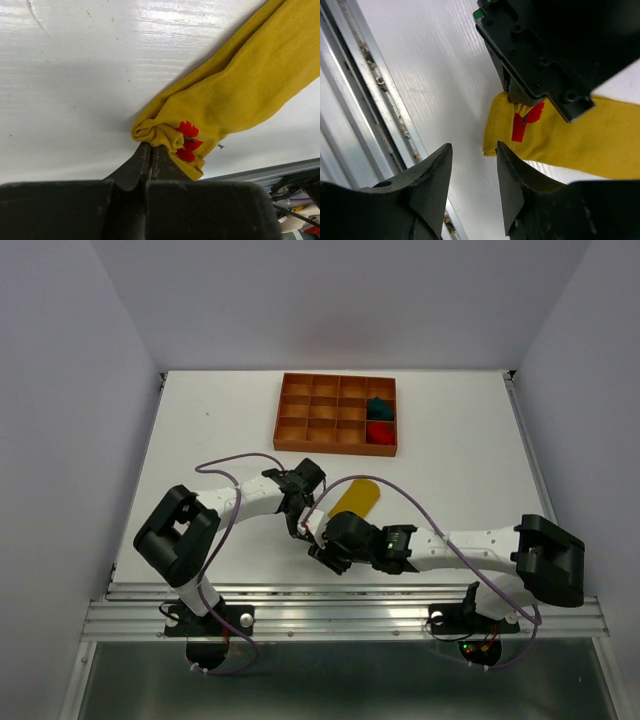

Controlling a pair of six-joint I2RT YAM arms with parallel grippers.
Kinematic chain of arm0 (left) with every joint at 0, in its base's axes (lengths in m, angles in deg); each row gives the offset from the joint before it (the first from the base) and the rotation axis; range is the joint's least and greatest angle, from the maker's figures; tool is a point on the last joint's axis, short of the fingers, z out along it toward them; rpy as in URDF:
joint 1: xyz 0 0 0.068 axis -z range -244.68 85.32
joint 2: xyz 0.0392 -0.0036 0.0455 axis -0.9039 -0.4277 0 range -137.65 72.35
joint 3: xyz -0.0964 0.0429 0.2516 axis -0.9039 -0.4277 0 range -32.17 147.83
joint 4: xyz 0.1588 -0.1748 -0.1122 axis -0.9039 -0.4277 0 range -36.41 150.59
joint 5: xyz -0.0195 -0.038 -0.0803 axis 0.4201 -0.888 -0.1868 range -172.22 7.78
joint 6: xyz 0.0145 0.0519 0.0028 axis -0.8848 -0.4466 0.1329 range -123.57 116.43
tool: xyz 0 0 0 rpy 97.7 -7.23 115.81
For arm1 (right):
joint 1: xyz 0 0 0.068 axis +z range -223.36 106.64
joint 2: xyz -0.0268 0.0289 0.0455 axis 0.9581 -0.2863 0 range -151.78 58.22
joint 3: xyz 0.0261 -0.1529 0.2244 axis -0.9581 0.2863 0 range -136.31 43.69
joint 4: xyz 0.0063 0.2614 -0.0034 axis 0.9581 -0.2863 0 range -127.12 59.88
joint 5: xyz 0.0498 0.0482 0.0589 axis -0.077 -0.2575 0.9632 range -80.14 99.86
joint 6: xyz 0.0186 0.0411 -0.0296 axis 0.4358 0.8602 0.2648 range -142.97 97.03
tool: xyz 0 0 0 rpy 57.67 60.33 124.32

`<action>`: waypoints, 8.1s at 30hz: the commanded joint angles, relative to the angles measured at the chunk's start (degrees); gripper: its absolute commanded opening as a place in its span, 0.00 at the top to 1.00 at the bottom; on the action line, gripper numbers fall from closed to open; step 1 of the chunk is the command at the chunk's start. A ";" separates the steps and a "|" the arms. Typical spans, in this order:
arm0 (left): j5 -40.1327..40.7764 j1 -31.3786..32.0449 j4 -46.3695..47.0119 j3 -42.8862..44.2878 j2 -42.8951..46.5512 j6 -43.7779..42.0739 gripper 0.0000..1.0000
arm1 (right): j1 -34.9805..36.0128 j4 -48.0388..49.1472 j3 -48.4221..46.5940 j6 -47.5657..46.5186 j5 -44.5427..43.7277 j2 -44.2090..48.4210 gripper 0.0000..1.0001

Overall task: Roll the socks
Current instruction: Roll the sock at the center of the board.

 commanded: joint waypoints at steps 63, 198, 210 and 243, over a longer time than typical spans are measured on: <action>-0.92 -13.84 2.06 -8.27 20.78 -3.88 0.37 | -10.88 3.54 -0.76 19.90 14.09 -6.99 0.99; -1.18 2.50 0.74 -5.99 5.76 9.48 1.00 | 8.44 9.96 0.65 8.40 -20.35 -7.69 0.47; -1.44 2.50 0.57 -6.25 6.11 10.18 1.00 | 9.49 7.41 0.21 9.54 -23.69 -11.82 0.49; 0.32 -7.34 2.68 -12.66 23.33 7.64 0.51 | 1.85 15.57 5.65 25.36 -3.17 -9.46 0.99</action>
